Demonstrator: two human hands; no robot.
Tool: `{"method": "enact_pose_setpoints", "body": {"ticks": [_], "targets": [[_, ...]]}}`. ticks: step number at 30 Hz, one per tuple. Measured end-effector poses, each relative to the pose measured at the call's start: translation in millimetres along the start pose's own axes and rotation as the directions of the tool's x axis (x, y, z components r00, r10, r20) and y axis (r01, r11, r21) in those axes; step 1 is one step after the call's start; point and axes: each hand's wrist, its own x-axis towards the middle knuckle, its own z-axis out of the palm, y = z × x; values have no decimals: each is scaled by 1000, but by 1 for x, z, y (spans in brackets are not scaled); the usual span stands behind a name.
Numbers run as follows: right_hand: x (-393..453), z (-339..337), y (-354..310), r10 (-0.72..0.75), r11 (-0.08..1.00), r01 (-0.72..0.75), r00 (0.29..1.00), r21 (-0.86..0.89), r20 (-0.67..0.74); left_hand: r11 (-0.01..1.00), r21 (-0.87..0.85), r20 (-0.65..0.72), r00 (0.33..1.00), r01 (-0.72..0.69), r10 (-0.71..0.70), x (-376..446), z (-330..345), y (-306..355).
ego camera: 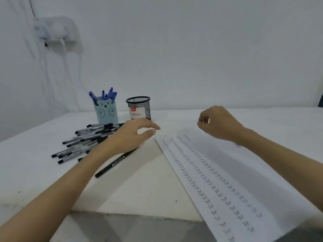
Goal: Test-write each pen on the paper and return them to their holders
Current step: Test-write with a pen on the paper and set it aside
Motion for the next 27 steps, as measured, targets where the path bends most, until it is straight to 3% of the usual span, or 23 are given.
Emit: {"method": "enact_pose_setpoints", "body": {"ticks": [4,8,12,16,19,23,25,27], "targets": [[10,16,-70,-192,972,171,974,160,122,991,-2,-109,985,136,-136,-43,-36,-28],[2,39,-129,-367,929,334,886,160,284,983,47,-169,971,179,-169,-75,-49,-47],[-6,60,-156,-454,850,520,804,-83,384,976,98,-203,964,194,-171,-90,-50,-57],[-6,63,-156,-545,722,643,756,-256,364,981,90,-190,970,171,-152,-90,-48,-58],[-3,42,-138,-484,765,583,801,-274,352,986,61,-176,974,155,-142,-82,-43,-53],[4,13,-87,-300,898,368,914,-241,274,993,72,-126,988,98,-88,-62,-27,-39],[7,6,-60,-181,963,219,958,-156,224,994,87,-101,994,61,-52,-49,-16,-33],[9,3,-37,-21,999,12,982,50,189,996,91,-70,997,18,-12,-34,-2,-24]]}}
